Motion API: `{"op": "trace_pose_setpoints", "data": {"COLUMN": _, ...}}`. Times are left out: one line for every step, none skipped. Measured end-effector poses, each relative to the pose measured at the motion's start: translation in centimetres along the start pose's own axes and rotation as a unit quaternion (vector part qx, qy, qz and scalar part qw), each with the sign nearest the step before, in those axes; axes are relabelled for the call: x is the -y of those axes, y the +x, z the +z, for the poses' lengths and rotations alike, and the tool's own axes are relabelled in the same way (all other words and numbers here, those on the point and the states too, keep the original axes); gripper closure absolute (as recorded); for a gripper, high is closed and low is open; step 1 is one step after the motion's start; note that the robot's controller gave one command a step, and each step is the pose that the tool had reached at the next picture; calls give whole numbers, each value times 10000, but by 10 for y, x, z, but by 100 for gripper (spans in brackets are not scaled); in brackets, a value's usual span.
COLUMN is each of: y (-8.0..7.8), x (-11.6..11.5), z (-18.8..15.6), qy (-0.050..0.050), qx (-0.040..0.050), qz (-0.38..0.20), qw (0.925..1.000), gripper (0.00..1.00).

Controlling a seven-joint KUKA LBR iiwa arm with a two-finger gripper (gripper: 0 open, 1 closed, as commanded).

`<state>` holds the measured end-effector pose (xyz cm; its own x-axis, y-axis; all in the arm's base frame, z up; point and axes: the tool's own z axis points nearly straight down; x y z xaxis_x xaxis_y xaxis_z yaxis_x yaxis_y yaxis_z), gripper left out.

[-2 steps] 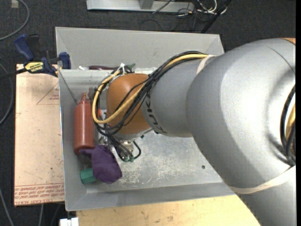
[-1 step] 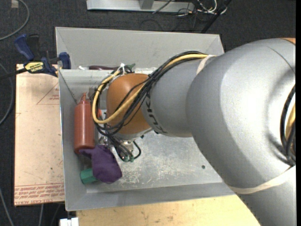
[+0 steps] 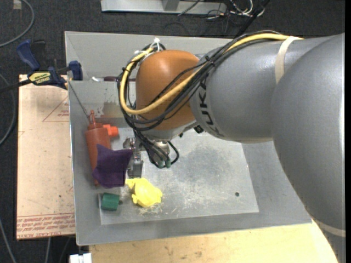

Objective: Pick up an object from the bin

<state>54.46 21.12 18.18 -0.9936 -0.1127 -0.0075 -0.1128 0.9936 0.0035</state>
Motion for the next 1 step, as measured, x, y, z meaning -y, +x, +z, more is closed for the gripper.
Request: {"op": "trace_pose_setpoints", "data": {"y": 0, "x": 0, "z": 0, "qy": 0, "qx": 0, "qz": -2, "qw": 10000, "gripper": 100}}
